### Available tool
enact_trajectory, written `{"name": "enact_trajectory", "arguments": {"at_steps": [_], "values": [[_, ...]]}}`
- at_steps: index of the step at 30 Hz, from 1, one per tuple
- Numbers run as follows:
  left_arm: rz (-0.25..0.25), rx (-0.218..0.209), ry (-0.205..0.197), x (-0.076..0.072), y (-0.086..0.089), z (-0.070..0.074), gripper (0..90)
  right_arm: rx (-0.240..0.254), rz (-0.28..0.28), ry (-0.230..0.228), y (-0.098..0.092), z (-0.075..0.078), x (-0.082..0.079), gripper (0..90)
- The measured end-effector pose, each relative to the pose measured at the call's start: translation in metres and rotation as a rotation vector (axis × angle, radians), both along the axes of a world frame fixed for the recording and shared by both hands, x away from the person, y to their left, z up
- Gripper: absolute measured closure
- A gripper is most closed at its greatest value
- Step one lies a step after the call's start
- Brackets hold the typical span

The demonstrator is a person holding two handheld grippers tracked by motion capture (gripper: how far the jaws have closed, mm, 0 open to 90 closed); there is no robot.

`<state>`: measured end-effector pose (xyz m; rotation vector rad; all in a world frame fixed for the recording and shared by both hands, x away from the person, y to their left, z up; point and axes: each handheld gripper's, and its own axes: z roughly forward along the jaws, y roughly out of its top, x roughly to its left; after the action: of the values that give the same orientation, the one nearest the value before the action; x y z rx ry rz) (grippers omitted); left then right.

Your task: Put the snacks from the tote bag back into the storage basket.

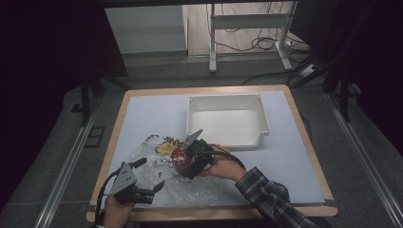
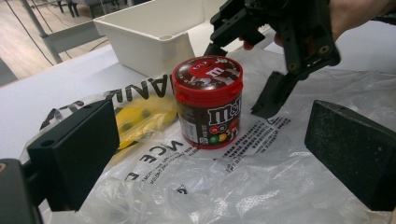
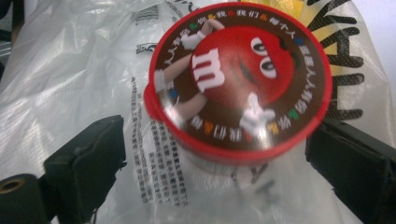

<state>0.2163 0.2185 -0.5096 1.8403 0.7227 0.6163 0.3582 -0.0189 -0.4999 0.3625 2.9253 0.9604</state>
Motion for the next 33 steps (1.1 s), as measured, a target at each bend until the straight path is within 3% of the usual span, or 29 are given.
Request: {"name": "enact_trajectory", "arguments": {"at_steps": [14,20,25,33], "values": [[-0.002,0.0,0.0,0.0,0.0,0.0,3.0,-0.071,0.001,-0.005,0.021,-0.008,0.006,15.6],[-0.002,0.0,-0.001,0.0,0.0,0.0,3.0,-0.082,-0.006,-0.017,0.024,-0.01,0.009,24.1],[-0.002,0.0,-0.001,0.0,0.0,0.0,3.0,-0.089,-0.002,-0.037,0.024,-0.009,0.007,25.6],[-0.002,0.001,-0.001,0.0,0.0,0.0,3.0,-0.098,0.002,-0.021,0.023,-0.005,0.005,25.8]]}}
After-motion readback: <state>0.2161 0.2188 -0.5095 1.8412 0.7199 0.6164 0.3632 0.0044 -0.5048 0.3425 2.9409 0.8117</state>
